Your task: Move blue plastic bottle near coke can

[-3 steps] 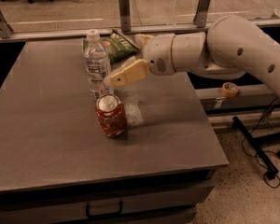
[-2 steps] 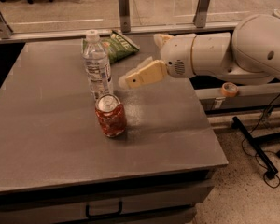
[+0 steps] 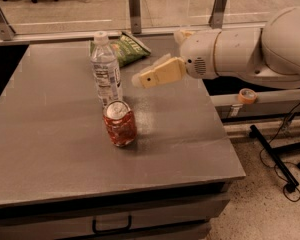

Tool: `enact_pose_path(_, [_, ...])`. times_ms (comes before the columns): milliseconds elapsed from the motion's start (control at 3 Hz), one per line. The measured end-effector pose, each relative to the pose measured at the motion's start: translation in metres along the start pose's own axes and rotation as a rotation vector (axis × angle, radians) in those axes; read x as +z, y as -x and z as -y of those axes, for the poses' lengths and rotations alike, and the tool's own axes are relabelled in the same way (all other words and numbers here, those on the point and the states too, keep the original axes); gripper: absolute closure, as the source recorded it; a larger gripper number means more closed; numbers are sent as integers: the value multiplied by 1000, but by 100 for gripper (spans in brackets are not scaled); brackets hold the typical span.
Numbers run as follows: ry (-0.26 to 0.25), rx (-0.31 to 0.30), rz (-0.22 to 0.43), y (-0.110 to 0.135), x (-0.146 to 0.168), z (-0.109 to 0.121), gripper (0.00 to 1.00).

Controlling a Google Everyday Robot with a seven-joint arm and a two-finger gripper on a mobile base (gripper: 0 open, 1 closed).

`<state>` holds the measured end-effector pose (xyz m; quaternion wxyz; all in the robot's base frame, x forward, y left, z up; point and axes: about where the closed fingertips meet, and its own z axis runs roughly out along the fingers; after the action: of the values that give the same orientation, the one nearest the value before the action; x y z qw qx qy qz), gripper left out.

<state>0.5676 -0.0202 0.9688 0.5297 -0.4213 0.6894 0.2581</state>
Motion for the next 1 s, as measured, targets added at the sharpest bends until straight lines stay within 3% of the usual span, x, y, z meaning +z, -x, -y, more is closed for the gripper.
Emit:
enact_pose_path(333, [26,-21,4,9,26,6,0])
enact_pose_path(1000, [150,-19,12,17,88,-7,0])
